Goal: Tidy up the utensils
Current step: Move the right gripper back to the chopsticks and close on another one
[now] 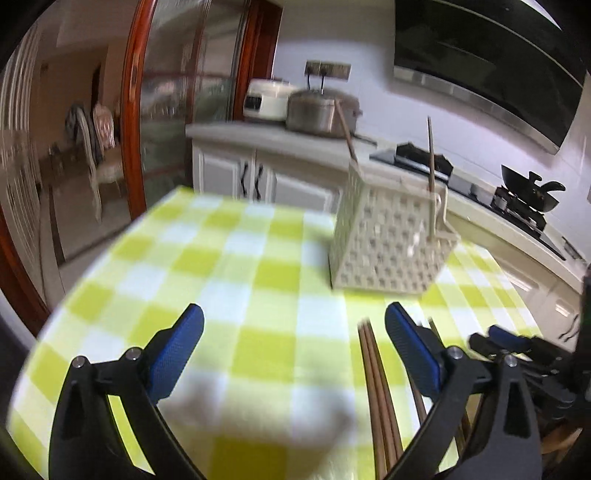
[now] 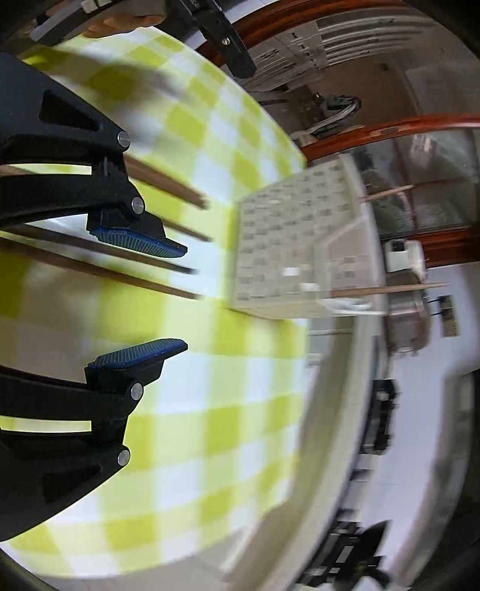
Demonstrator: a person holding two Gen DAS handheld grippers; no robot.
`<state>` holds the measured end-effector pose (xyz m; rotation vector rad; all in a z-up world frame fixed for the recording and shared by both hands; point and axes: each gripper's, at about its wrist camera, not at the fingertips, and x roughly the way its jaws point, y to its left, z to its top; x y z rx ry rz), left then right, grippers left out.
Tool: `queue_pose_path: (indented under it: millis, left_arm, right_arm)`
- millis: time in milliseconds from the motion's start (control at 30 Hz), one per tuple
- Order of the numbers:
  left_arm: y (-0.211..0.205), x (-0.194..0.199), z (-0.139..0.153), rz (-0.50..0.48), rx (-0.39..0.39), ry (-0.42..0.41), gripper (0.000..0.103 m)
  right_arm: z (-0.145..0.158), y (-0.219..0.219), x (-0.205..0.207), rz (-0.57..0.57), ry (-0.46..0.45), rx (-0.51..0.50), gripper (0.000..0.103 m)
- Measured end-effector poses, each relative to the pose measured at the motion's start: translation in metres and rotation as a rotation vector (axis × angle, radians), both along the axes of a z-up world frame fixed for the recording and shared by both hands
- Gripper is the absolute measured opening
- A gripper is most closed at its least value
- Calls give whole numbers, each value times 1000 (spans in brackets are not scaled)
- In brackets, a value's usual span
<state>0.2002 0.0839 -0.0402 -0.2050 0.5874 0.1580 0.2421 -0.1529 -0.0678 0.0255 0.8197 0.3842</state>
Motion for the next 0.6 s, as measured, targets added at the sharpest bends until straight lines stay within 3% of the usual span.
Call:
queue_pose_path:
  millis: [300,600]
  left_arm:
    - [-17,-2,-30,-44,15,84,95]
    - [-23,5,-38,-74,36,122,95]
  right_arm:
    - [-19,10,4,10,53,-42,21]
    - [-22,26,15,43,83,-68,16]
